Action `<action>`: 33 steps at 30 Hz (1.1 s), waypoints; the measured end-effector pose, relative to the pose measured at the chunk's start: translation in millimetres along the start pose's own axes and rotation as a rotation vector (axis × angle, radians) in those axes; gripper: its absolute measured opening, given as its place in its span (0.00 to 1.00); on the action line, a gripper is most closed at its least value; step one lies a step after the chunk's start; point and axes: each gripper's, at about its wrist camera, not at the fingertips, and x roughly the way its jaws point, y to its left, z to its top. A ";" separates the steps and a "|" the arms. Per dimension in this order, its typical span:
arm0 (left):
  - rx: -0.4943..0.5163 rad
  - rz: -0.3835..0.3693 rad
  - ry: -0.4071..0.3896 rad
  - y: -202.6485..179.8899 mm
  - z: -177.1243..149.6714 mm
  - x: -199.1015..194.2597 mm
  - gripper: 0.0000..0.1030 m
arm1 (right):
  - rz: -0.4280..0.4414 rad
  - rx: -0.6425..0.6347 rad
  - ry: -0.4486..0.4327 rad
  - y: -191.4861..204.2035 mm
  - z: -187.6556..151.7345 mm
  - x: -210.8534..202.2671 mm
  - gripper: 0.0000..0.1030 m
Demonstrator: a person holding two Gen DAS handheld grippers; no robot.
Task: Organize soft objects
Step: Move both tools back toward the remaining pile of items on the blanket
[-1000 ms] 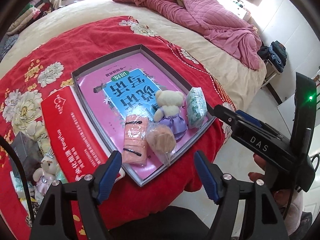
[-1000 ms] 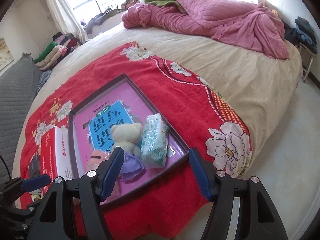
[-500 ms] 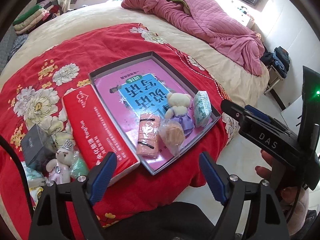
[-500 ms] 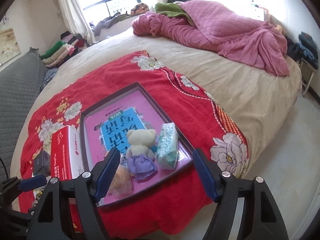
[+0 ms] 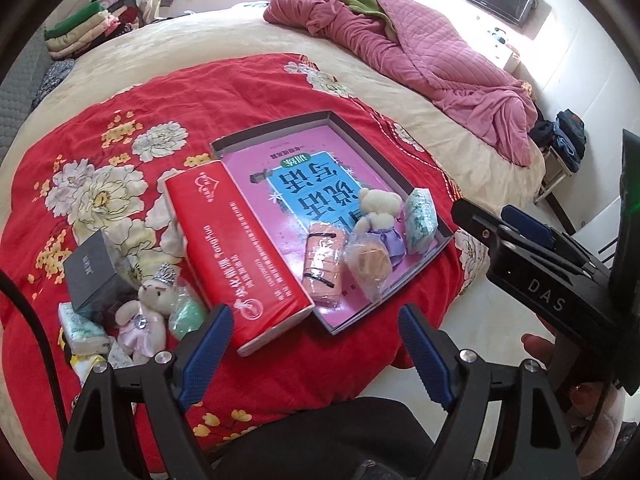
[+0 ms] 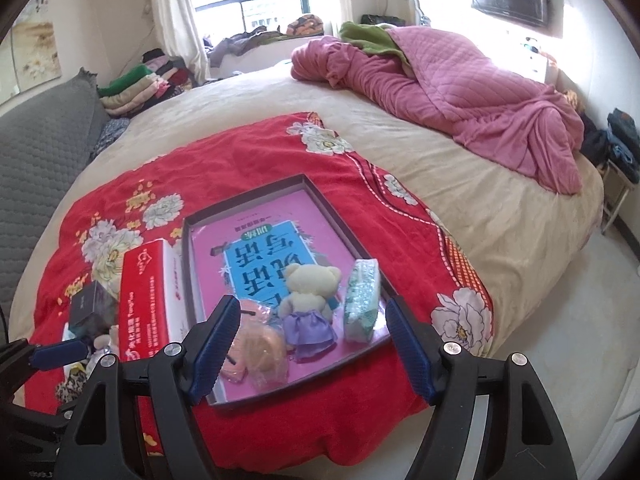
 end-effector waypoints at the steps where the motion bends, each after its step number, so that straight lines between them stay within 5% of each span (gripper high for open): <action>1: -0.004 0.002 -0.003 2.0 -0.9 -1.6 0.81 | 0.002 -0.007 -0.004 3.2 0.2 -1.9 0.74; 13: -0.085 0.018 -0.040 43.9 -15.6 -27.2 0.81 | 0.033 -0.104 -0.043 47.9 2.6 -23.6 0.74; 33: -0.311 0.117 -0.148 167.0 -48.6 -101.0 0.81 | 0.156 -0.267 -0.088 134.6 -4.1 -57.3 0.74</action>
